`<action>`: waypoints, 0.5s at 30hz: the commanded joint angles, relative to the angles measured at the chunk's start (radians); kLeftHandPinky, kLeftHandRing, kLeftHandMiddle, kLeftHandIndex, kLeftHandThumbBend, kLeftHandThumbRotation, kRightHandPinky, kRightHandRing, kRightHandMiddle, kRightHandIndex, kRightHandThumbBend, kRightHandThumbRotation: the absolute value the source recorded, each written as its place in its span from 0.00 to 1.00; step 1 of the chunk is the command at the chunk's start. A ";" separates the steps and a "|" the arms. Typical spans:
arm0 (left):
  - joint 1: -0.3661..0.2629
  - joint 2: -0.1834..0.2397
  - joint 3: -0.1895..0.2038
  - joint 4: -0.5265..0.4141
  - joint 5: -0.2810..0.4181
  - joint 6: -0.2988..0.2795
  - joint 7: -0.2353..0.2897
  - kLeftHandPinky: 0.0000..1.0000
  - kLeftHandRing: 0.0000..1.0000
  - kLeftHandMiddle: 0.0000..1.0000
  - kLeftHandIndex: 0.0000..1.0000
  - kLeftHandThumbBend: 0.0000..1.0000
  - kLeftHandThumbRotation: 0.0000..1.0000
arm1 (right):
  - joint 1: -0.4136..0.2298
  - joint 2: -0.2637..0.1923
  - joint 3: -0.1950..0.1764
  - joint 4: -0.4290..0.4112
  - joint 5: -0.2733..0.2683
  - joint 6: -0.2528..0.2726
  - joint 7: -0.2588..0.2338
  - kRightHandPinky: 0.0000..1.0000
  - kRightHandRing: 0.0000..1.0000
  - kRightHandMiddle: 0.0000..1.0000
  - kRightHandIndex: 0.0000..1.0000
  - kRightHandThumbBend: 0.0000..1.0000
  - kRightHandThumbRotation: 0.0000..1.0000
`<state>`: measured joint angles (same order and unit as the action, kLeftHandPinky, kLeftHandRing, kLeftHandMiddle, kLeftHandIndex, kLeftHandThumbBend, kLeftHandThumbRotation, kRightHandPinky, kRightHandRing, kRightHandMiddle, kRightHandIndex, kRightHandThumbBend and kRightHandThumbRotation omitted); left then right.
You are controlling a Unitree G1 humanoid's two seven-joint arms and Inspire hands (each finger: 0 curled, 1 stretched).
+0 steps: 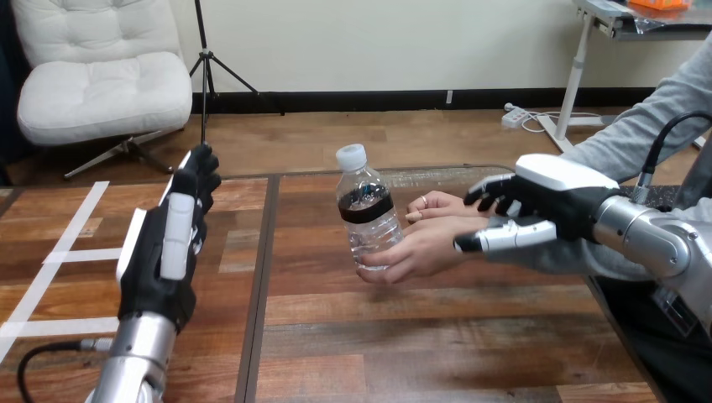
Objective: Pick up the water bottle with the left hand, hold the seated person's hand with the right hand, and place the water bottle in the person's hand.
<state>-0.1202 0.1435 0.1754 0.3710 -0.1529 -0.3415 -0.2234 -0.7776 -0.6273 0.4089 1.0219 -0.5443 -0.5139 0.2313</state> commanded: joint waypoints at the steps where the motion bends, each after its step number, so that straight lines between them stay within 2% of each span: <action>1: 0.001 0.026 -0.005 -0.085 0.010 -0.006 -0.006 0.97 0.93 0.93 0.92 0.93 1.00 | -0.008 0.007 -0.051 -0.074 0.046 0.004 -0.002 0.66 0.79 0.82 0.83 1.00 0.96; 8: 0.039 0.032 -0.003 -0.130 0.001 0.005 -0.022 0.96 0.92 0.92 0.92 0.91 1.00 | 0.017 0.012 -0.078 -0.081 0.078 -0.001 -0.013 0.67 0.79 0.82 0.84 1.00 0.98; 15: 0.098 0.033 -0.007 -0.203 0.009 0.015 -0.025 0.96 0.92 0.91 0.92 0.90 1.00 | 0.065 0.024 -0.130 -0.093 0.152 -0.048 -0.040 0.67 0.79 0.82 0.84 1.00 1.00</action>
<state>-0.0291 0.1532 0.1759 0.2665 -0.1497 -0.3279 -0.2440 -0.7300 -0.6256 0.3401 0.9770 -0.4445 -0.5279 0.2244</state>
